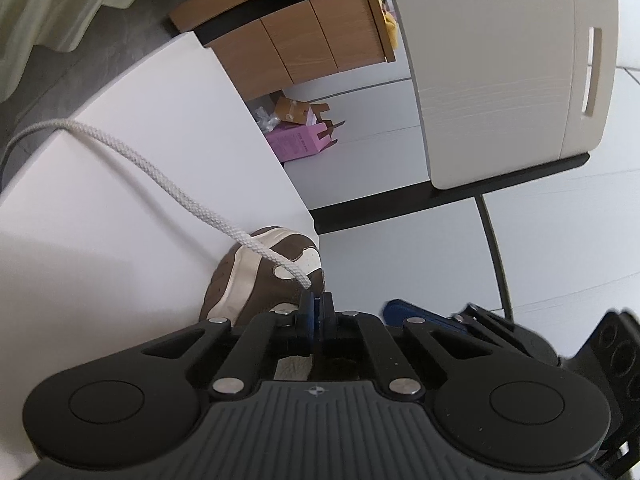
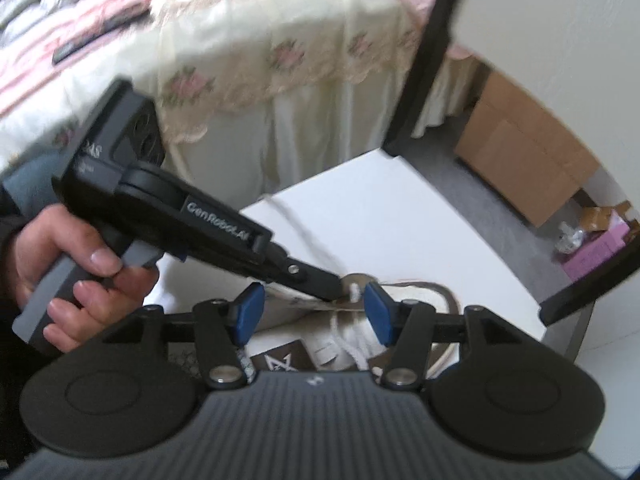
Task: Lace up shoes with both hands
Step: 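Lower the lace end toward the next eyelet with the left tool while the right tool holds the sneaker, then grasp the white lace end with the right tool and lift it up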
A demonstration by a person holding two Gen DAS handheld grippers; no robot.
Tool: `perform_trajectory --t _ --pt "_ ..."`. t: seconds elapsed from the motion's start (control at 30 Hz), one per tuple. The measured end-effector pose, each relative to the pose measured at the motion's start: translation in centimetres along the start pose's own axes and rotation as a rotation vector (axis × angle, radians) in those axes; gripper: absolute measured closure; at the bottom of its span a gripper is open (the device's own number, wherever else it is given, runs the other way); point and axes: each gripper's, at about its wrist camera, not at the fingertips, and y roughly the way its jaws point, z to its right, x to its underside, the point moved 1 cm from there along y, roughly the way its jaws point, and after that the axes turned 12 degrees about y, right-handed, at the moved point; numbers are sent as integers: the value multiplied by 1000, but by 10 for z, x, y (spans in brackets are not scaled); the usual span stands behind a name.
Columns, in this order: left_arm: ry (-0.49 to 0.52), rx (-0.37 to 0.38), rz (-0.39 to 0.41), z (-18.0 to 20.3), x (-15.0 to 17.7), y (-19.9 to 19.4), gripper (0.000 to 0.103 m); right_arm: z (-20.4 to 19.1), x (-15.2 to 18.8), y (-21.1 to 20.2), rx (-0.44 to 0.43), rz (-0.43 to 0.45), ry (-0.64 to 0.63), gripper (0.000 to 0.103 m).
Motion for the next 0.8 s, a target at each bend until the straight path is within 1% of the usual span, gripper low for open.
perform_trajectory --t 0.07,0.1,0.2,0.3,0.43,0.5,0.67,0.8 --pt "24 -7 -8 2 -2 -1 101 -3 -4 5 -20 -20 -1 44" --pt "38 -11 -13 3 -3 -1 101 -4 -6 7 -19 -26 -10 42" --pt "55 -16 -21 5 -4 -1 101 -5 -9 13 -23 -47 -23 38" --pt "74 -26 -7 8 -5 -3 101 0 -11 18 -55 -91 40 38" --pt "82 -27 -9 9 -6 -4 101 -3 -5 21 -60 -122 18 37" --pt "85 -23 -11 9 -5 -4 101 -7 -3 21 -43 -136 -5 37" --pt "98 -26 -18 10 -3 -2 101 -11 -6 18 -38 -116 -9 38" --pt "106 -29 -23 10 -4 -2 101 -13 -10 29 -45 -128 -21 36"
